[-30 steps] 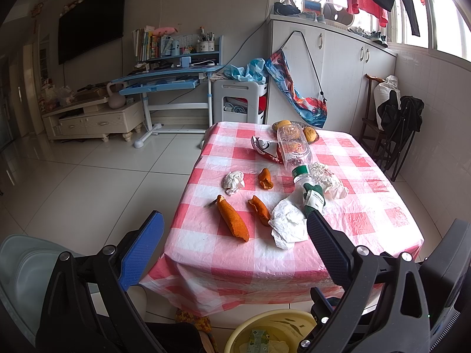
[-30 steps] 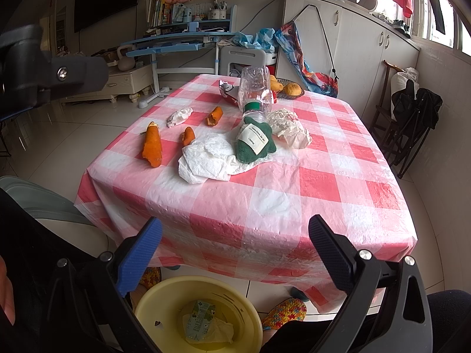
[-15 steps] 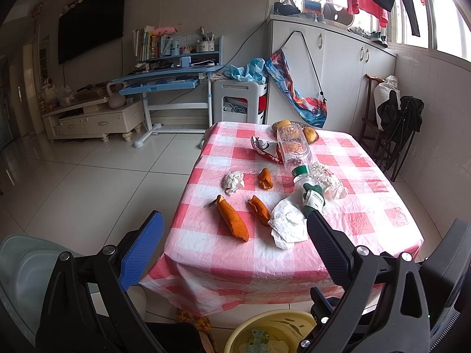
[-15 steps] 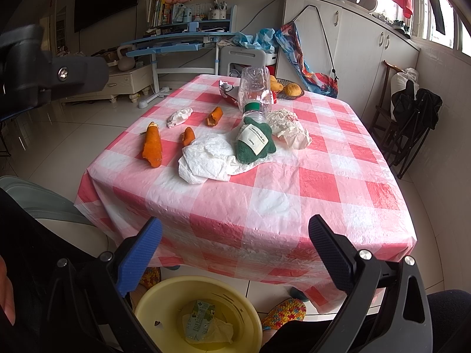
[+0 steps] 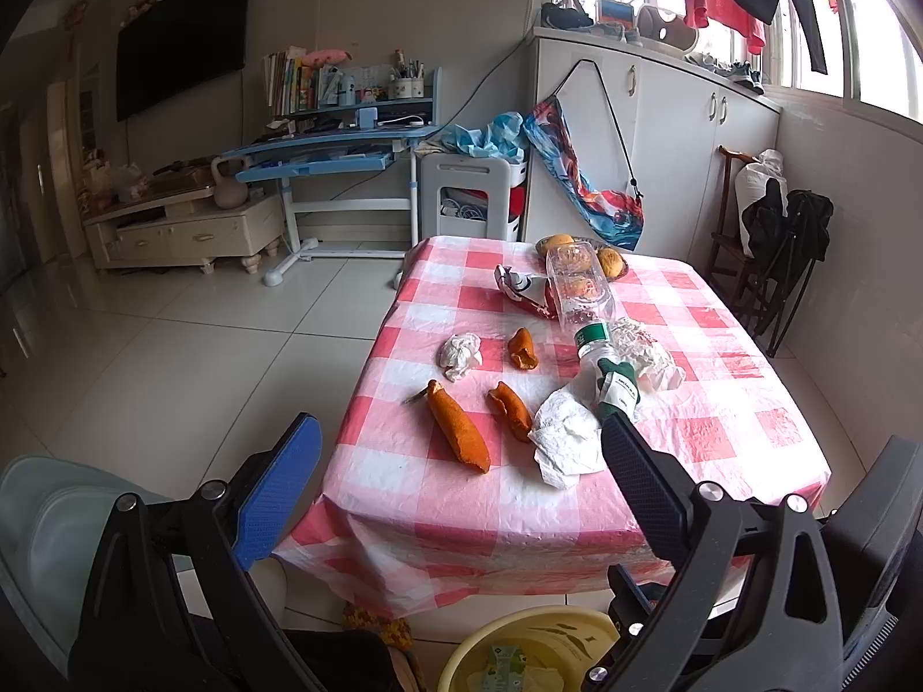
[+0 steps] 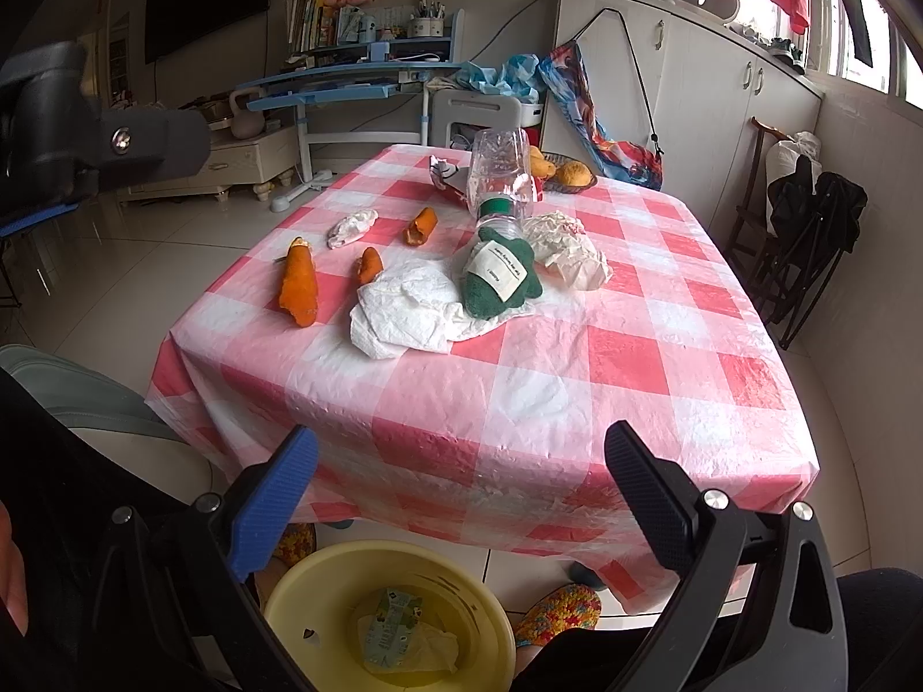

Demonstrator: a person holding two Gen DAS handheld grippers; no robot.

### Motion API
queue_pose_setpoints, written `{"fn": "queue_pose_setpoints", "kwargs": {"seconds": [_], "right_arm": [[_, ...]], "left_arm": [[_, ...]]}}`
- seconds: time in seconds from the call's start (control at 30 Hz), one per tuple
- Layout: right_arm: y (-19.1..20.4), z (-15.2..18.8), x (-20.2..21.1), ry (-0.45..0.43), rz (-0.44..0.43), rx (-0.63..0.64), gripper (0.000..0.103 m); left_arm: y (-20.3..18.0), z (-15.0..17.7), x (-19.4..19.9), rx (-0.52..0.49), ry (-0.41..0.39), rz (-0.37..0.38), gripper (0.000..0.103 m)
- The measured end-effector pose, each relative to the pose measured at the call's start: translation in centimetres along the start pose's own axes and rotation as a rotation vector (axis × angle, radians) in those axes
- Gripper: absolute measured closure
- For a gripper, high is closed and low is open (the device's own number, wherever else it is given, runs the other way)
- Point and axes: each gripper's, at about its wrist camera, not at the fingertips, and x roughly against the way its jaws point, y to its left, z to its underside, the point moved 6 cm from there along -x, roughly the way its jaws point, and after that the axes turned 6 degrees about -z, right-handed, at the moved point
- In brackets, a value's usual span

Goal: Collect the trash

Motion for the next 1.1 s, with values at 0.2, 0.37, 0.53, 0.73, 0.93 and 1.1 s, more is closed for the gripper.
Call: {"fn": "queue_pose_setpoints", "kwargs": {"seconds": [0.2,0.37,0.53,0.73,0.93,1.1], "right_arm": [[0.11,-0.09,-0.03,0.004,0.000,-0.005,0.008],[0.22,0.02,-0.25,0.008,0.001,-0.004,0.008],[0.25,0.07,-0.31,0.009,0.000,-0.006,0.008],[0.25,0.09,-0.32,0.010,0.000,-0.007,0.008],[0.23,0.12,-0.35,0.010,0.000,-0.008,0.008],[0.22,0.10,-0.34,0.010,0.000,-0.008,0.008]], "left_arm": [[-0.08,-0.03,0.03,0.003,0.002,-0.001,0.009],[-0.10,-0.05,0.02,0.001,0.002,-0.001,0.009],[-0.09,-0.06,0.02,0.003,0.002,-0.001,0.009],[-0.02,-0.06,-0.01,0.004,0.003,0.000,0.009],[-0.02,-0.07,-0.01,0.003,0.002,0.000,0.009],[-0.01,-0.08,-0.01,0.003,0.002,0.000,0.009]]}}
